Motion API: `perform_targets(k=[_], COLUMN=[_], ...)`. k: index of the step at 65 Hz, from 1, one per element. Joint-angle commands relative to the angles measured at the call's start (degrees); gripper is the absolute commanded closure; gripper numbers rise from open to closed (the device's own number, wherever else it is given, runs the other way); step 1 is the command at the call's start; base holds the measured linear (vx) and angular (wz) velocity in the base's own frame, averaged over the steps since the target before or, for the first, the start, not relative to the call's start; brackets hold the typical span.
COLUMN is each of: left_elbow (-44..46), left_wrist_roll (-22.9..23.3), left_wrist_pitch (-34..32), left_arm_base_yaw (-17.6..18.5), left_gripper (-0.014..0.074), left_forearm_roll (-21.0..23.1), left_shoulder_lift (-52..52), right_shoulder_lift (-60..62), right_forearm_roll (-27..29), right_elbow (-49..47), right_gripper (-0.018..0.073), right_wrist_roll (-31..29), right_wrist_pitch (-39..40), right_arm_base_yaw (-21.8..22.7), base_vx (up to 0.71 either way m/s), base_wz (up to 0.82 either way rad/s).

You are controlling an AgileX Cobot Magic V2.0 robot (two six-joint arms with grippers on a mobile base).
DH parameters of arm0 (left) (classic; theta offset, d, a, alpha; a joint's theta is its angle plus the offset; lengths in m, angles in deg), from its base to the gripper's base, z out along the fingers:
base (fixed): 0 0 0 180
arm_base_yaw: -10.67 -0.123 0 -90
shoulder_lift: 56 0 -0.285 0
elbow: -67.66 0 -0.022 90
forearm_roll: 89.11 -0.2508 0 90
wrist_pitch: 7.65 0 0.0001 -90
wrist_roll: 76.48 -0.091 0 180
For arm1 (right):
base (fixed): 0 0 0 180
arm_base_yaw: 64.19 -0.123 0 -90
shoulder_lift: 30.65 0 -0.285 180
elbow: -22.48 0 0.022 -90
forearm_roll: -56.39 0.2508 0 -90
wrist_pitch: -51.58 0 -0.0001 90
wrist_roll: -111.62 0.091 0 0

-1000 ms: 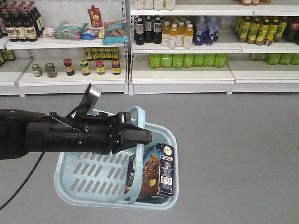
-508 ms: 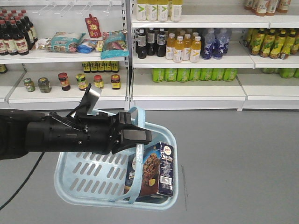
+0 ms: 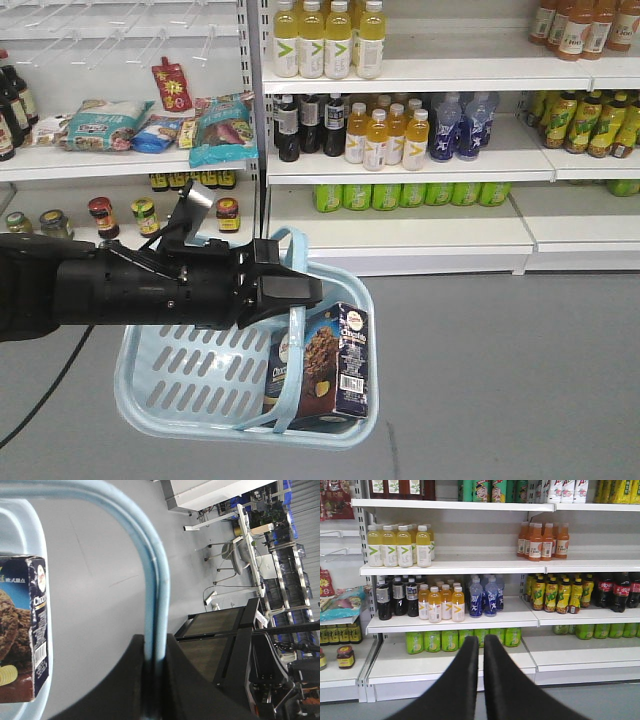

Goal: Left arm holds basket, right arm returns cookies
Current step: 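Hold the basket in the left gripper while approaching the drink shelves, then hold the basket in the left gripper while turning past the fruit counters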

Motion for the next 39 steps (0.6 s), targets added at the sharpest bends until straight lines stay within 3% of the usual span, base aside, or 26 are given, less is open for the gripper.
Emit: perform_targets(k=[1, 25, 39], left_elbow=[1.6, 1.6, 1.6], left_wrist_roll=[-0.8, -0.8, -0.8], left_wrist_pitch=[3.0, 2.8, 2.8], left_arm_base_yaw=[0.4, 0.4, 0.4], left_gripper=[0.0599, 0.0599, 0.0599], left_forearm_roll=[6.3, 6.3, 6.3], left_shoulder_lift=[2.9, 2.9, 2.9], right_shoulder_lift=[0.7, 0.7, 0.7], right_forearm_roll=[-0.6, -0.6, -0.6], right_elbow=[1.0, 1.0, 1.0], right_gripper=[0.0565, 0.0565, 0.0565], right_wrist_roll=[-0.4, -0.4, -0.4], right_wrist_pitch=[4.3, 4.3, 4.3], right_arm_base_yaw=[0.2, 0.2, 0.2], base_vx=[0.39, 0.35, 0.32], base_wz=[-0.14, -0.17, -0.44])
